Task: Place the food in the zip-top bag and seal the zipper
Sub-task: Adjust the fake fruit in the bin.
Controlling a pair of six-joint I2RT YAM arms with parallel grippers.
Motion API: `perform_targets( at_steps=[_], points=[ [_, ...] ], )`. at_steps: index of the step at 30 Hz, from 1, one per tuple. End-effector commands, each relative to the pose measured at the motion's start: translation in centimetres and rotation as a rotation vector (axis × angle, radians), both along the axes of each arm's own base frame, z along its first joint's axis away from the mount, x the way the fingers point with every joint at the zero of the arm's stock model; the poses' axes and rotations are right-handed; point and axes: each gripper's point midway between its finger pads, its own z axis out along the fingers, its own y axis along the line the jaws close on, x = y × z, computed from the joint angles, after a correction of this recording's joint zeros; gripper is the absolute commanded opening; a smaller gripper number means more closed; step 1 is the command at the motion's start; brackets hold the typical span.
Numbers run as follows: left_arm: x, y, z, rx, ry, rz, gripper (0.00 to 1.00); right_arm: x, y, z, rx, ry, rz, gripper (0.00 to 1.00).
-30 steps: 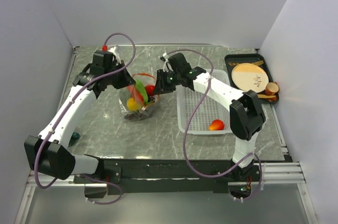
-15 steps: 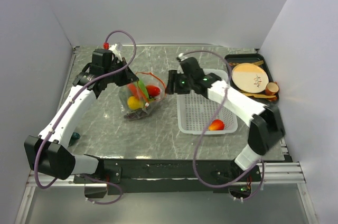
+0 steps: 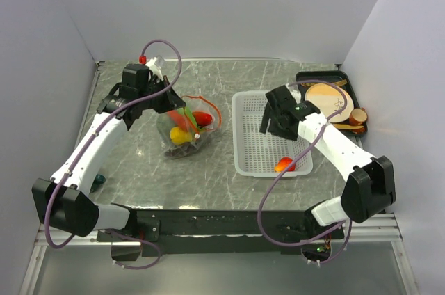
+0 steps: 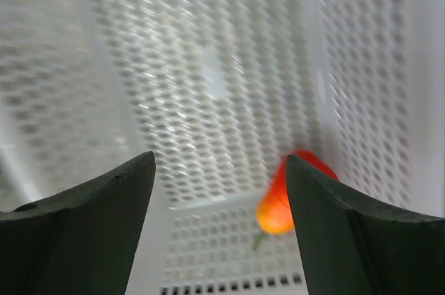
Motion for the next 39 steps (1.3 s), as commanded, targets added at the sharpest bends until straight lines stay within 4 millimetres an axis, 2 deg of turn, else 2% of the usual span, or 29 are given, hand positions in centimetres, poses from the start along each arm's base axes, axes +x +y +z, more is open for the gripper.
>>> perform_targets(
  at_steps=[1,11,20,27,31,35,39],
  points=[
    [0.0,-0.6,2.4,-0.02,-0.09,-0.042,0.01,-3.5,-3.4,-0.8,-0.077,0.079,-0.243,0.86],
    [0.7,-0.7,2.0,0.007,-0.082,-0.053,0.01,-6.8,-4.3,-2.8,-0.043,0.13,-0.379,0.87],
    [0.8,-0.7,1.5,0.013,-0.068,-0.05,0.01,-6.8,-3.6,-6.1,-0.06,0.202,-0.357,0.88],
    [0.8,-0.4,1.7,0.007,-0.071,-0.028,0.01,-6.6,-3.5,-7.7,-0.074,0.225,-0.359,0.87],
    [1.0,-0.2,1.4,0.018,-0.067,-0.016,0.01,-6.6,-3.0,-8.9,-0.061,0.241,-0.335,0.81],
    [1.0,-0.1,1.3,0.02,-0.063,-0.009,0.01,-6.1,-2.3,-9.1,-0.029,0.229,-0.306,0.76],
    [1.1,0.0,1.2,0.024,-0.066,-0.001,0.01,-4.2,-1.6,-8.6,0.004,0.169,-0.273,0.62]
  ],
)
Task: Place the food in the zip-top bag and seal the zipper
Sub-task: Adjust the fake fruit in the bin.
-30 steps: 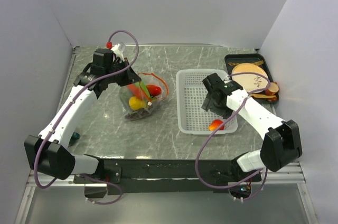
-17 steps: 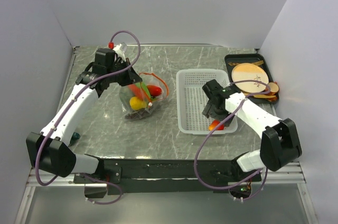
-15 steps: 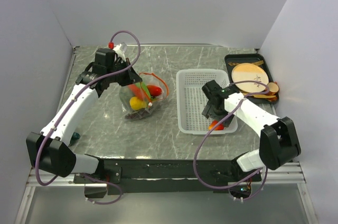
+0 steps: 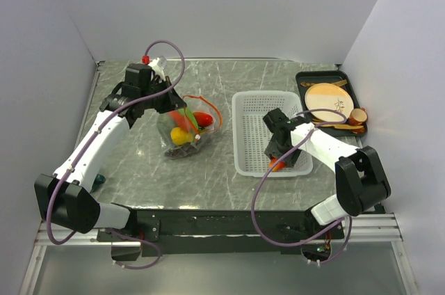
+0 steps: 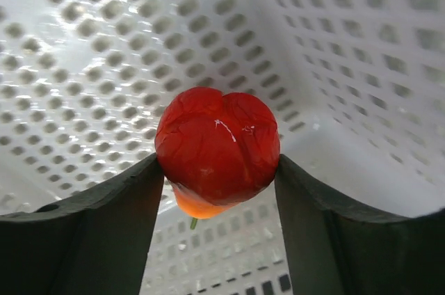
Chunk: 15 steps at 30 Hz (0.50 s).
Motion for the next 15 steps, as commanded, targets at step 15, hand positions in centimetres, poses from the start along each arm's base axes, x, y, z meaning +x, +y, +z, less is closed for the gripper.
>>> perform_targets(
  at_steps=[15],
  points=[
    [0.8,0.4,2.1,0.015,-0.073,0.019,0.01,11.7,4.1,5.3,0.039,-0.352,0.216,0.49]
  ],
)
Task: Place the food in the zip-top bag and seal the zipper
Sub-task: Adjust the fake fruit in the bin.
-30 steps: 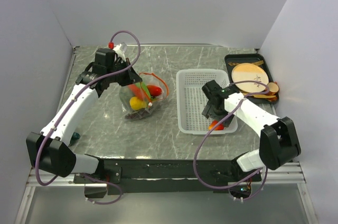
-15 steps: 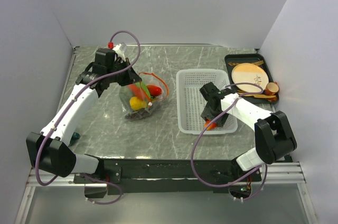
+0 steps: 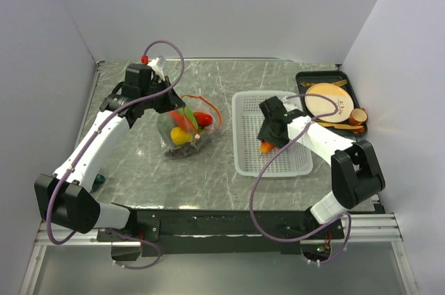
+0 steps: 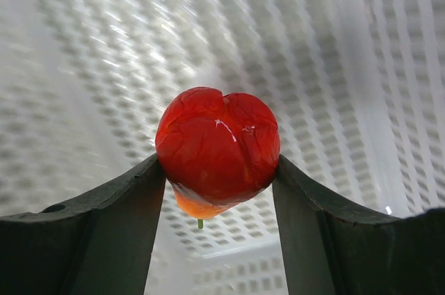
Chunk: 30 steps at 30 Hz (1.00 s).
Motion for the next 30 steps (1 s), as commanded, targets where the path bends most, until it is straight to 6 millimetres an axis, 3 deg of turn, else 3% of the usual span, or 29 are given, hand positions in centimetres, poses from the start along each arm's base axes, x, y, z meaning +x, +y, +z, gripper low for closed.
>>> perform_targets(
  at_steps=[1,5,12,16,21,30],
  points=[
    [0.5,0.0,2.3,0.0,-0.071,-0.001,0.01,5.3,1.3,3.7,-0.009,-0.181,0.07,0.49],
    [0.5,0.0,2.4,-0.008,-0.076,0.006,0.01,6.6,2.7,3.6,0.015,-0.24,0.194,0.52],
    [0.4,0.2,2.5,0.0,-0.077,0.015,0.01,7.9,3.3,-0.2,-0.016,-0.166,0.27,0.59],
    [0.4,0.2,2.3,-0.004,-0.067,0.018,0.01,7.7,3.4,-1.3,-0.02,-0.149,0.294,0.63],
    [0.6,0.0,2.4,-0.01,-0.069,0.015,0.01,7.5,3.1,-1.1,-0.03,-0.155,0.303,0.77],
    [0.8,-0.1,2.3,-0.008,-0.067,0.015,0.01,7.2,3.5,-0.3,0.01,-0.176,0.29,0.81]
  ],
)
